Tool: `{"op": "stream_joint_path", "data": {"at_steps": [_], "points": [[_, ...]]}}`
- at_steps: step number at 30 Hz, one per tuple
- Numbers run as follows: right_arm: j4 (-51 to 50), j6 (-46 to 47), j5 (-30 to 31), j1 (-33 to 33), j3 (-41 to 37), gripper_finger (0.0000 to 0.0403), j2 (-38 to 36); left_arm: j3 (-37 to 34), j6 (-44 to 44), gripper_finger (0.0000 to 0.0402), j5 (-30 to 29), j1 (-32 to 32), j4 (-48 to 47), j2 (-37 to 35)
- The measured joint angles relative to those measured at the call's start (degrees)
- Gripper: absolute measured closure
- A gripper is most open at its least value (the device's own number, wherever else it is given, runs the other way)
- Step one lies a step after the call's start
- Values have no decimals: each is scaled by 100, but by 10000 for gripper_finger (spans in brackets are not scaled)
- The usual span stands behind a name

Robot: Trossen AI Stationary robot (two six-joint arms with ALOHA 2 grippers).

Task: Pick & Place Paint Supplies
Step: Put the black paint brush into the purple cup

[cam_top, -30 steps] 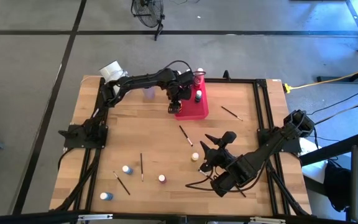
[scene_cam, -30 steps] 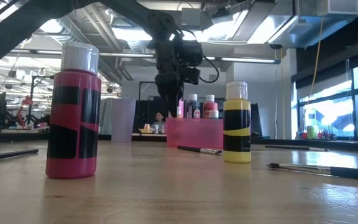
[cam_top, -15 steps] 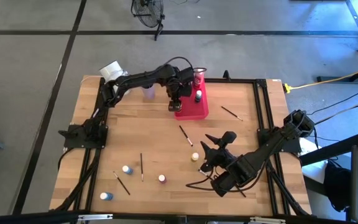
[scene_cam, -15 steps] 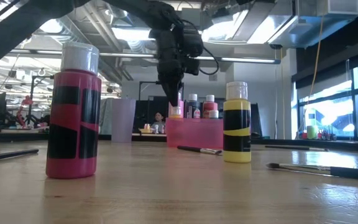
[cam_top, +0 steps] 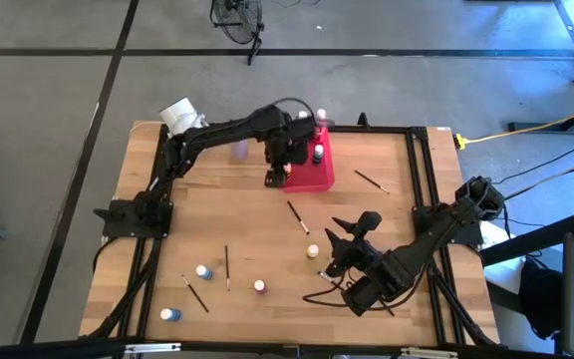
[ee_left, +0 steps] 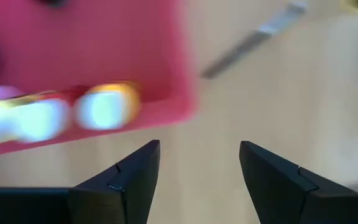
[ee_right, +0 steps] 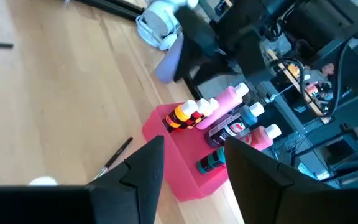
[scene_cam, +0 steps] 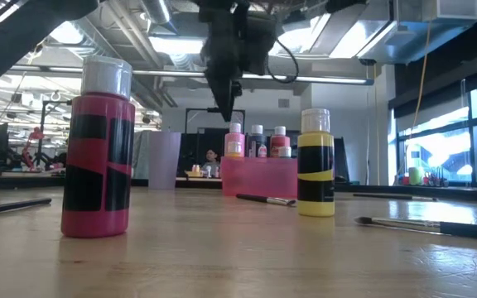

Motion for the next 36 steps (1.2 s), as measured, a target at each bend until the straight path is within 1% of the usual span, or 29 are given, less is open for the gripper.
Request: {"op": "stream_joint_path", "data": {"at_steps": [5,8,12,14,17,19,21,24,25,28,31,36], "points": [[-289,-6,-12,239,158,231,-2,35,227,183,471,-478,-550,-1],[-478,-4,-13,391,385,231,-11,35,340,185,797,-760,-580,-1],[-894,159,-10,654,735,231,-13,35,417,185,873,-1168,-581,-1],[-1214,396,-13,790,910,231,-11,35,238,185,844,-1344,-539,-1],[-1886,955,-9,988,1175,231,-11,35,-295,185,707,-1607,-195,-1],[-2295,1375,-13,1094,1328,231,-11,35,-626,186,482,-1794,154,-1],[-2245,1417,8,1153,1401,231,-60,35,-831,186,37,-1979,499,0],[-2225,1467,4,1208,1487,231,-191,35,-862,186,-626,-2185,996,-1],[-2247,1544,7,1206,1495,231,-237,35,-837,186,-762,-2237,1110,-1],[-2226,1710,-17,1199,1495,231,-317,-131,-588,186,-920,-2366,1437,-7],[-2226,1802,-11,1176,1495,231,-361,-329,-179,186,-1022,-2456,1426,4],[-2203,1816,-11,1052,1495,231,-356,-1000,641,186,-1260,-2433,1868,10]]}}
